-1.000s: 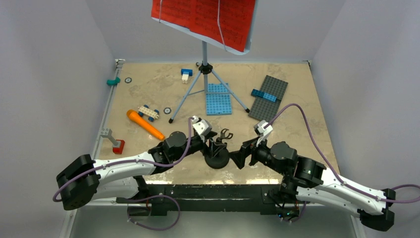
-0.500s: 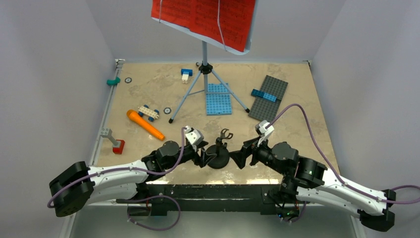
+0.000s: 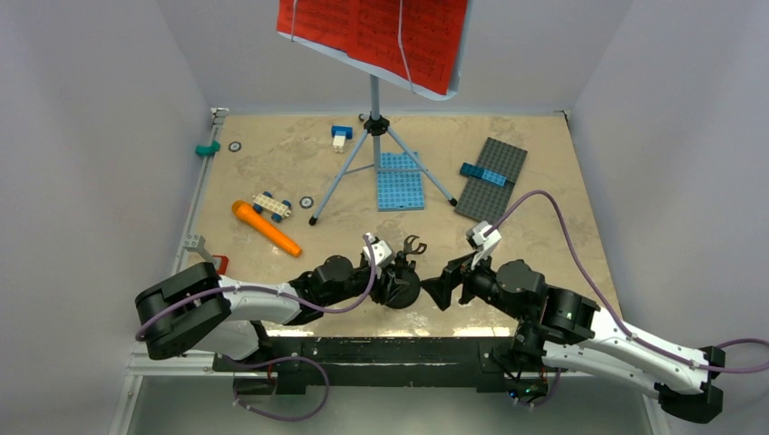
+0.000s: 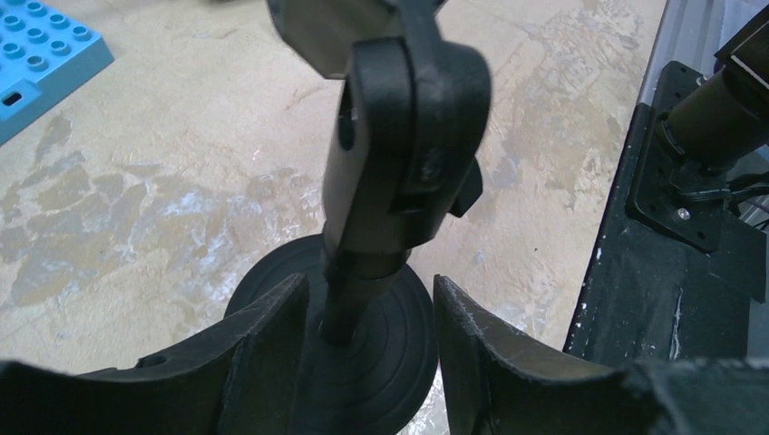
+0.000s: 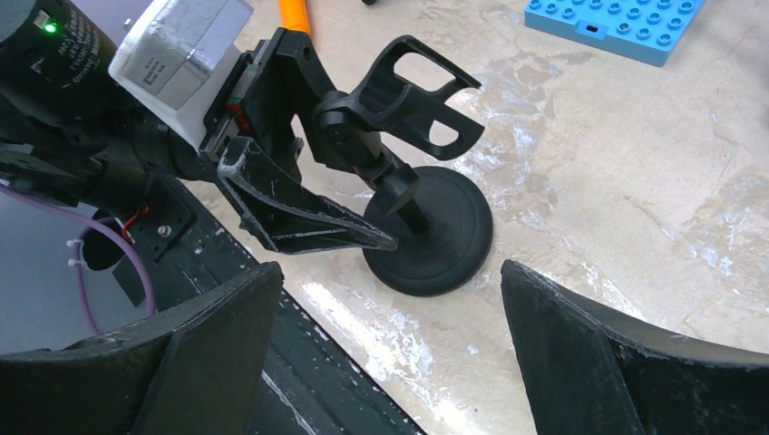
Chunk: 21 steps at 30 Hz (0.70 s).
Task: Pack up the instrument practice props
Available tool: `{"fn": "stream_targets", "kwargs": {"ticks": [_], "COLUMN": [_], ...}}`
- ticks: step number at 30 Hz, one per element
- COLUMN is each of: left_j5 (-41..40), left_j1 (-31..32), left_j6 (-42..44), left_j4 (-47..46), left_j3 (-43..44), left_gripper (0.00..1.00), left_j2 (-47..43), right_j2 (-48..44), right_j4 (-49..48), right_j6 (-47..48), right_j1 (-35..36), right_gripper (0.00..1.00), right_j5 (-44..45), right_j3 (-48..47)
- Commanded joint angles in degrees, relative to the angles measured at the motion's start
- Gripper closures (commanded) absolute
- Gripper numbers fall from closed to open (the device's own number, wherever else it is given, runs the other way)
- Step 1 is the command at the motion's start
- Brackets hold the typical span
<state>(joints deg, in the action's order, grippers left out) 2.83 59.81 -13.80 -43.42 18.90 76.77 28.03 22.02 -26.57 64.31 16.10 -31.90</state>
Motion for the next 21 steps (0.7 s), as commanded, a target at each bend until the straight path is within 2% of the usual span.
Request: {"fn": "stream_targets", "kwargs": {"ticks": [1,12,18,21], "left_j5": [-1.9,-2.1,-3.3,-8.6], "left_j1": [1.3,1.6,1.6,2.0], "left_j6": [2.5,2.7,3.1,4.0], "left_j4": [-9.9,-10.5,-9.4,-4.9], "left_j3": [1.6,2.7,2.5,2.4], "left_gripper": [0.47,0.71,1.00,1.00], "left_j2": [1.7,4.1,2.3,-2.4], "right_j2": [-1.5,-2.7,-2.8,-2.7], "right_j4": [1.0,1.0,0.9,1.0], "right_j6": [0.7,-0.2,-0.2,-0.2], "right_j1": [-0.2,-0.1,-0.1,-0.2], "right_gripper": [0.05,0.05,0.05,0.05], "right_j5": [2.5,2.4,2.4,2.4], "right_j3": [-2.2,-1.1,-1.1,-1.2]}}
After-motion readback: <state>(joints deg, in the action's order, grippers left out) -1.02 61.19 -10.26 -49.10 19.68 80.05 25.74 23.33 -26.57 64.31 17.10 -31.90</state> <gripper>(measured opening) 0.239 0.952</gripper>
